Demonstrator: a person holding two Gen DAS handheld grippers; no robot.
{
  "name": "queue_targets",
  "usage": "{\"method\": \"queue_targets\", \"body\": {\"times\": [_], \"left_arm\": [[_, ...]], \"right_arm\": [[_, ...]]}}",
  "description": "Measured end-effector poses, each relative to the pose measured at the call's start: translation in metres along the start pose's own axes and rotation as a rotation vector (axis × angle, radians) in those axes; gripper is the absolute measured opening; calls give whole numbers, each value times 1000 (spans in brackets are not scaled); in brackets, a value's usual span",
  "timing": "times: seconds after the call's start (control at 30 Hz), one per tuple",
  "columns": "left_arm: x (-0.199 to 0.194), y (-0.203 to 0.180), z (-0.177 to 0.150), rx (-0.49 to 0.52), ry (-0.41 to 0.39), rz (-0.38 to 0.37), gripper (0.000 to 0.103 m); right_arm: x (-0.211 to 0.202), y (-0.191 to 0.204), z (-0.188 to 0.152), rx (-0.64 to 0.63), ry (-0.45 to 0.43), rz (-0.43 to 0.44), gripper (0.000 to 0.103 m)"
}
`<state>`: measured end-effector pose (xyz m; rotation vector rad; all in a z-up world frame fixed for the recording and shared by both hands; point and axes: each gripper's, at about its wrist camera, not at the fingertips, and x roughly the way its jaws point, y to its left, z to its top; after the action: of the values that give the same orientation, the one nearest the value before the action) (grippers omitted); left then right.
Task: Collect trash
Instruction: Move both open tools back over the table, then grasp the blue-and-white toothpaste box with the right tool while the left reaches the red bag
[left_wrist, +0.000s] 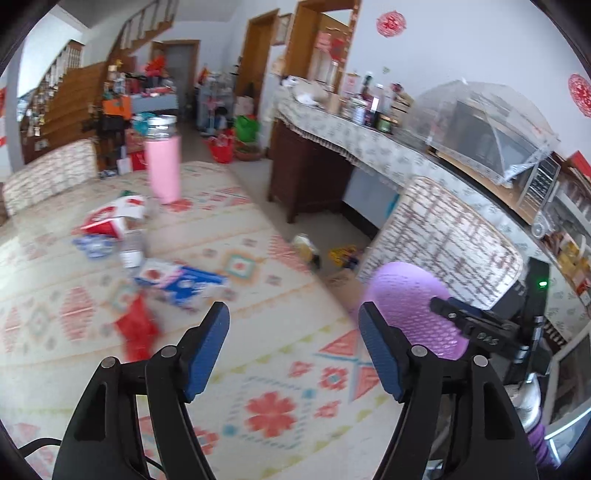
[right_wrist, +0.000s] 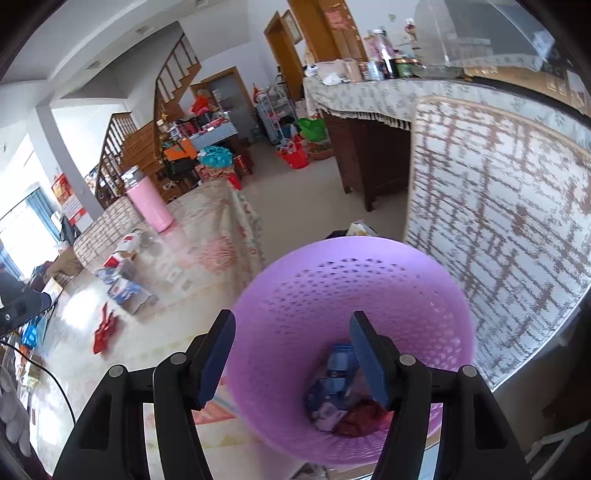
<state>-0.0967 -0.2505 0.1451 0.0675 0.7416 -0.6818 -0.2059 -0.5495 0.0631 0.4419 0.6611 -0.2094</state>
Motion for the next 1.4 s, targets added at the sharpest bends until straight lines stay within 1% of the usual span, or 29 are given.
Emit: {"method": "queue_targets", "body": {"times": [0.1, 0.27, 0.33, 0.47, 0.53, 0.6, 0.77, 0.87, 0.93, 1.0, 1.07, 1.13, 1.23, 1.4], "left_arm": [[-13, 23, -6, -15, -16, 52, 73], [-35, 67, -20, -13, -73, 210, 74], [-38, 82, -24, -14, -79, 247, 74], [-34, 115, -29, -64, -73, 264, 74], [-27, 134, -28, -111, -74, 262, 74], [-20, 144, -29, -127, -70, 270, 74], [-6, 171, -36, -127, -63, 332, 74], [-8, 195, -40, -172, -60, 332, 74], [-11, 207, -43, -197, -66, 341, 74], [-13, 220, -48, -226, -67, 375, 74], [-15, 233, -50, -270, -67, 392, 74], [-15, 243, -50, -308, -66, 377, 74], [-15, 250, -51, -330, -58, 369, 74], [-2, 257, -54, -347, -13, 355, 74]], "right_arm": [[-5, 21, -1, -26, -8, 14, 73], [-12, 62, -8, -88, -19, 28, 75], [-12, 75, -11, -104, -16, 33, 76], [-8, 104, -19, -132, -12, 44, 77], [-2, 119, -25, -141, -4, 42, 79], [5, 131, -29, -151, 14, 41, 79], [23, 156, -39, -172, 62, 38, 79], [38, 171, -41, -183, 92, 38, 79], [46, 179, -40, -181, 103, 40, 79], [56, 187, -39, -165, 115, 47, 79], [66, 193, -39, -140, 131, 63, 79], [77, 201, -36, -121, 158, 83, 79], [90, 217, -24, -129, 173, 101, 79], [112, 252, -5, -213, 161, 119, 79]]}}
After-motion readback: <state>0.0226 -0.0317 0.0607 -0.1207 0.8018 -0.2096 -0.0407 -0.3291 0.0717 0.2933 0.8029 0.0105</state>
